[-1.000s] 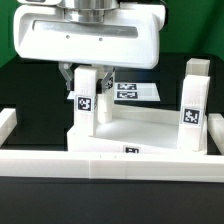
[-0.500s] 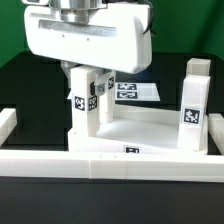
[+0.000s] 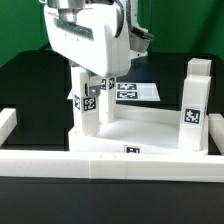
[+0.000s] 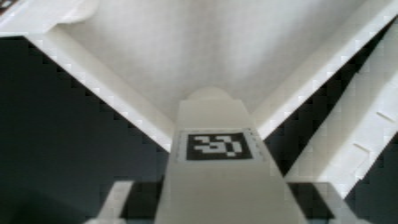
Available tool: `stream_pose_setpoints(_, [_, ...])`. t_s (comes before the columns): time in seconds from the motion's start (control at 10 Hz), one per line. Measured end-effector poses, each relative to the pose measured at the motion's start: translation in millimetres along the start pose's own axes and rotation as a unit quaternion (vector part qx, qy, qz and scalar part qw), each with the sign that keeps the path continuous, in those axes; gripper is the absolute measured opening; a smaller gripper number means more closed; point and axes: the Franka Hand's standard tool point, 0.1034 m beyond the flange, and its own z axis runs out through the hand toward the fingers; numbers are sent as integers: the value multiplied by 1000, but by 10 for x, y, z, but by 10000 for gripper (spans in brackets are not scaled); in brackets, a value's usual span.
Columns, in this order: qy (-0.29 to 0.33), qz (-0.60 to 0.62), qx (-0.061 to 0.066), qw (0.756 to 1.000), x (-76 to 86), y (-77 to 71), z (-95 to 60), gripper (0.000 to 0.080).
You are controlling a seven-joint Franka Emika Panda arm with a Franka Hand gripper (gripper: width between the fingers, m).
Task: Assemble desk
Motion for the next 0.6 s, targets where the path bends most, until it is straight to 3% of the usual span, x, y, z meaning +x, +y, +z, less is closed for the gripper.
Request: stream_pose_setpoints(0.6, [1, 164, 2, 986, -11, -18, 1, 290])
